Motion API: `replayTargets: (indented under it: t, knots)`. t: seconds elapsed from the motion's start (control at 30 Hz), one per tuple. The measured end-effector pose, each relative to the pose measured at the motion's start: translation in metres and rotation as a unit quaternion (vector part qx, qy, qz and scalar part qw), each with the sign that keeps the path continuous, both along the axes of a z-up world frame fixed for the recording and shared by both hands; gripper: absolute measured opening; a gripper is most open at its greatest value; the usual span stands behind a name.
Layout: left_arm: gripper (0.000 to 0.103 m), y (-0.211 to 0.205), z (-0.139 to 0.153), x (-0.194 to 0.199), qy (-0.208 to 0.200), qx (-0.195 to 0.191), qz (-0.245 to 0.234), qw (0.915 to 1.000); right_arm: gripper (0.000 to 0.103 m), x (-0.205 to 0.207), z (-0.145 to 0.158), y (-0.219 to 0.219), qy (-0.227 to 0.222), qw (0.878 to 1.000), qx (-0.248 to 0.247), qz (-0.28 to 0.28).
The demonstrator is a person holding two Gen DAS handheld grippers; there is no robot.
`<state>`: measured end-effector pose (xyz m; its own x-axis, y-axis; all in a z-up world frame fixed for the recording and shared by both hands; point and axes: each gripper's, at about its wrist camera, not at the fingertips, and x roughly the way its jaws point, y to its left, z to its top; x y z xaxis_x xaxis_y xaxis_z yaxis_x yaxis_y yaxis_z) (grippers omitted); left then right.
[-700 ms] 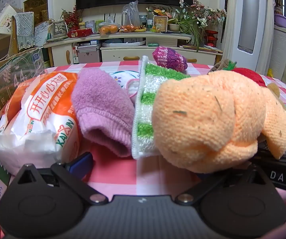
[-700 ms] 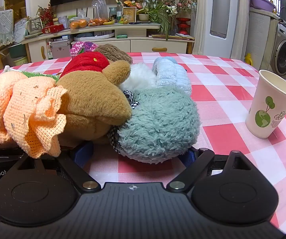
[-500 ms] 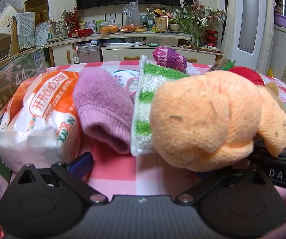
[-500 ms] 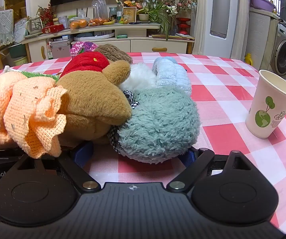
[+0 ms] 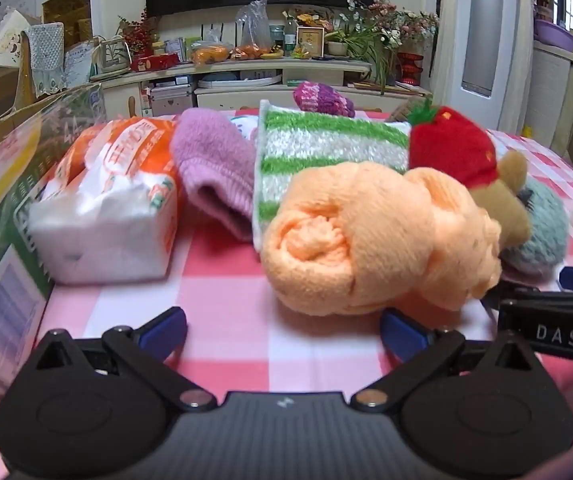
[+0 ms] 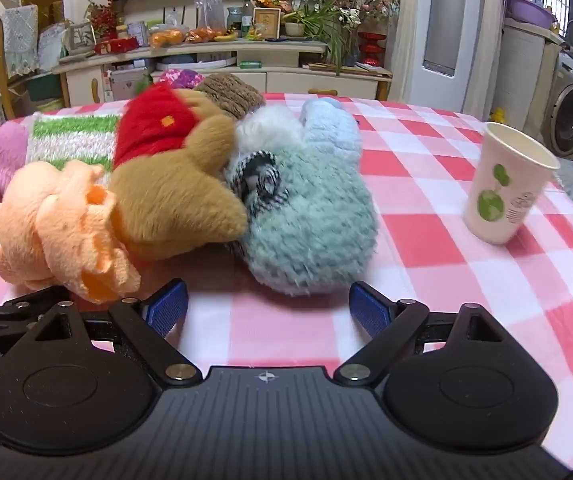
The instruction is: Organize soft objects
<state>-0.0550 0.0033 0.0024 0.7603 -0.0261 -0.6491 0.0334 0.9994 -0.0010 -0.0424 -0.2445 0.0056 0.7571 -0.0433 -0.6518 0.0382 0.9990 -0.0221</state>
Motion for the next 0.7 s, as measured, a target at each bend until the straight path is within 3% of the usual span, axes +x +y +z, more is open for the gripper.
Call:
replayTargets:
  t: [0.3, 0.7]
  knots:
    - [0.102, 0.016, 0.021, -0.033, -0.016, -0.007, -0.007, 0.9998, 0.103, -0.015, 0.003, 0.001, 0.009, 1.0, 0.017, 0.0]
    - [0.102, 0.056, 0.062, -0.08, -0.049, 0.013, -0.007, 0.9987, 0.103, -0.065, 0.023, 0.019, -0.052, 0.998, 0.026, 0.013]
